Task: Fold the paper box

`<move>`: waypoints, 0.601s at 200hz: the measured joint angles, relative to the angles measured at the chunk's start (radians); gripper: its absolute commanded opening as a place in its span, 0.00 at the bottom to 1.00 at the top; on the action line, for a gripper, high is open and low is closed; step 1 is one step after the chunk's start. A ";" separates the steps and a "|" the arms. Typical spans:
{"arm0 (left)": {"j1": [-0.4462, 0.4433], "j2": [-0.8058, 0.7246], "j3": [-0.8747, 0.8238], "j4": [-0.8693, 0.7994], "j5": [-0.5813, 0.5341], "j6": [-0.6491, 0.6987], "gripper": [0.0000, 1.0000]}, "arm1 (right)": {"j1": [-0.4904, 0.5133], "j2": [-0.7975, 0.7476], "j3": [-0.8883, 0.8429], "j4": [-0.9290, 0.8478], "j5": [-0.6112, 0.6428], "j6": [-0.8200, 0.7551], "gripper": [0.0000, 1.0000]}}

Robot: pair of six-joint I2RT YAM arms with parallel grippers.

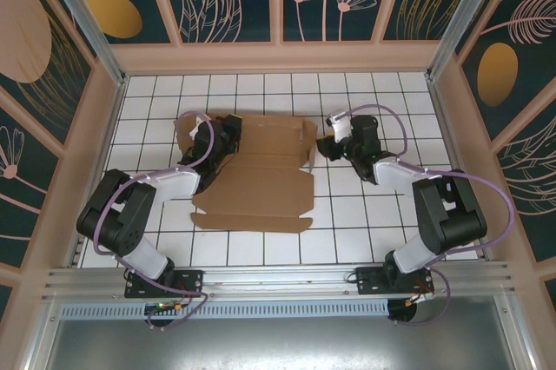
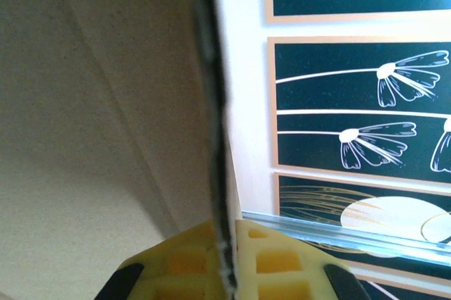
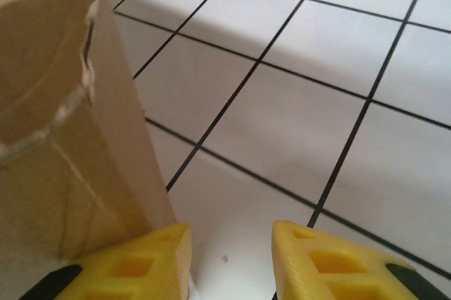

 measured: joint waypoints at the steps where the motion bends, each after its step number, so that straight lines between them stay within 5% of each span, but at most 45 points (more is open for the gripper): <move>1: 0.000 0.000 0.000 0.000 0.002 0.000 0.00 | 0.000 -0.003 -0.004 0.004 -0.002 -0.002 0.36; 120: -0.003 0.000 -0.001 -0.001 0.053 0.014 0.00 | 0.099 -0.043 -0.061 0.121 -0.084 -0.070 0.43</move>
